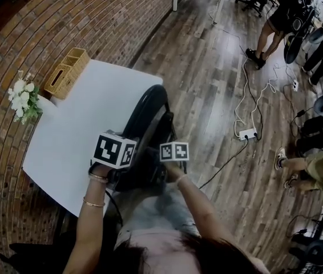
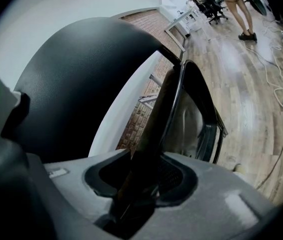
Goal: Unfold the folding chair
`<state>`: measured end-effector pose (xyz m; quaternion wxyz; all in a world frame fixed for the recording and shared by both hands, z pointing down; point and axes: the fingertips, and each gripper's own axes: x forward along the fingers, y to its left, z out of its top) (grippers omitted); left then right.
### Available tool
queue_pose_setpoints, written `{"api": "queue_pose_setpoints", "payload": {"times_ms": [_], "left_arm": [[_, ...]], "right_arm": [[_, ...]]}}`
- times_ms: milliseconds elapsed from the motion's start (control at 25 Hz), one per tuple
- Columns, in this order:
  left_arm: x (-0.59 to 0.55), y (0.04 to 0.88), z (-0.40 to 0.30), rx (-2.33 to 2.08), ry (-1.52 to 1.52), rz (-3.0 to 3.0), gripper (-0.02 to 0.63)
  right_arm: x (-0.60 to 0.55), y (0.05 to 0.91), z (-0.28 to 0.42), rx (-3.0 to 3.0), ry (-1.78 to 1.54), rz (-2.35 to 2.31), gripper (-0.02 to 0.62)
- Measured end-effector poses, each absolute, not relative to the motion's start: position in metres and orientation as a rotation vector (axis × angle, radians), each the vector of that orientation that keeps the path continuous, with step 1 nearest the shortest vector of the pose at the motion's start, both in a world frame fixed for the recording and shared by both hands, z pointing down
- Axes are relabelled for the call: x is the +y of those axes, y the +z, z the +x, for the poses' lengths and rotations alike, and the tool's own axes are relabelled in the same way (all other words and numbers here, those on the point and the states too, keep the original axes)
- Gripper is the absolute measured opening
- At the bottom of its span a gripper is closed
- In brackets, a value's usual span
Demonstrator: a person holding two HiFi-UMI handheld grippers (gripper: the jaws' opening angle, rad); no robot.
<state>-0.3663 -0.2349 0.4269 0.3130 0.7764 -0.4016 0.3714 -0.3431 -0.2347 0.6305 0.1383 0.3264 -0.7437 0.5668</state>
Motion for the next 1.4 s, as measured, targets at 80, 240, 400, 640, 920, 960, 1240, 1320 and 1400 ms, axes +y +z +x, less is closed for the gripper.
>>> {"api": "queue_pose_setpoints", "payload": {"times_ms": [80,240,400,640,920,960,1240,1320,1400], "left_arm": [[-0.235,0.427,-0.364,-1.059,0.98,2.049,0.067],[-0.234,0.426,-0.362,-1.057,0.982,2.051,0.067],[-0.231,0.426,-0.354,-1.064,0.985,2.048,0.067],[-0.216,0.422,-0.322,-1.081,1.009,2.051,0.067],[-0.194,0.422,-0.272,-1.112,1.036,2.045,0.066],[-0.191,0.422,-0.266,-1.122,1.045,2.044,0.066],[-0.17,0.421,-0.223,-1.14,1.113,2.063,0.064],[-0.163,0.422,-0.21,-1.138,1.131,2.067,0.064],[-0.156,0.423,-0.197,-1.141,1.147,2.069,0.064]], "right_arm": [[-0.234,0.631,-0.341,-2.147,1.633,0.946,0.14],[-0.233,0.63,-0.339,-2.143,1.643,0.948,0.14],[-0.23,0.63,-0.33,-2.142,1.664,0.934,0.14],[-0.217,0.628,-0.298,-2.117,1.781,0.938,0.127],[-0.195,0.631,-0.248,-2.126,1.9,0.895,0.116],[-0.193,0.632,-0.243,-2.125,1.908,0.891,0.115],[-0.173,0.635,-0.207,-2.129,1.968,0.864,0.115],[-0.166,0.637,-0.196,-2.123,1.987,0.856,0.115],[-0.16,0.638,-0.186,-2.12,2.001,0.847,0.115]]}}
